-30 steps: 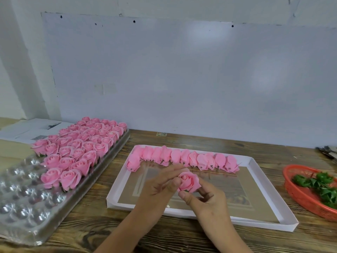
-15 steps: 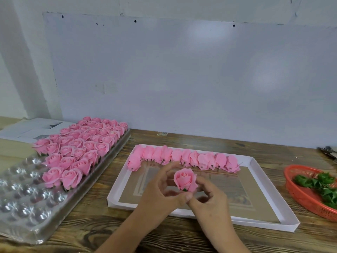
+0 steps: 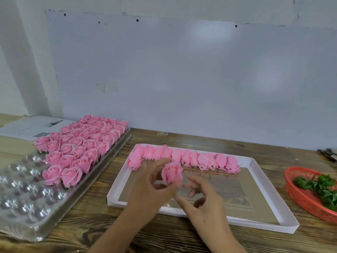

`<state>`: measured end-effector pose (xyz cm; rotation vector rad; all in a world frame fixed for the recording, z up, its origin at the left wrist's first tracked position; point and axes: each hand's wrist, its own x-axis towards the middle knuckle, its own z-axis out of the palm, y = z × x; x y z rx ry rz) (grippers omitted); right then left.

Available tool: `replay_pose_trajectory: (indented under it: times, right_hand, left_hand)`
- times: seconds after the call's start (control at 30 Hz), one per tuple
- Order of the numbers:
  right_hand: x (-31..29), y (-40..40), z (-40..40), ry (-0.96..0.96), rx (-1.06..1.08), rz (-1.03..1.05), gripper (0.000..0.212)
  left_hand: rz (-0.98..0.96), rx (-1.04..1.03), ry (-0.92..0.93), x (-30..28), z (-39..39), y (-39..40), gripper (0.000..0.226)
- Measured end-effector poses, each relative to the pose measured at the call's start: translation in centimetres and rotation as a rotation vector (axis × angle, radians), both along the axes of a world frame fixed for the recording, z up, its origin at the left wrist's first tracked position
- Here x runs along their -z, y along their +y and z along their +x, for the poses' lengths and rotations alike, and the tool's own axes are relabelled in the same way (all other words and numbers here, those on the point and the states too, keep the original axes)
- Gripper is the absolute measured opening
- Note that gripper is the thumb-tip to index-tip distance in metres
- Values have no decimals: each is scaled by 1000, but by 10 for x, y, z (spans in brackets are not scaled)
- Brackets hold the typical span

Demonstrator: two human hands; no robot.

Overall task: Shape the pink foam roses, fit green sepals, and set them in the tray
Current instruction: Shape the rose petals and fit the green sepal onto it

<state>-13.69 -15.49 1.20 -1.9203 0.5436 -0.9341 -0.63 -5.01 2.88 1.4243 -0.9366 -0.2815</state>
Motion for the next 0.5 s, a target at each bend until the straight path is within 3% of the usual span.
replay_pose_trajectory:
  times: [0.17, 0.37, 0.5]
  right_hand:
    - [4, -4, -1, -28, 9, -66, 49]
    - [7, -6, -2, -10, 2, -65, 40]
    - [7, -8, -3, -22, 1, -33, 44]
  left_hand:
    - [56, -69, -47, -17, 33, 36, 57]
    - [138, -283, -228, -34, 77, 115, 51]
    - [152, -381, -147, -26, 127, 181, 55]
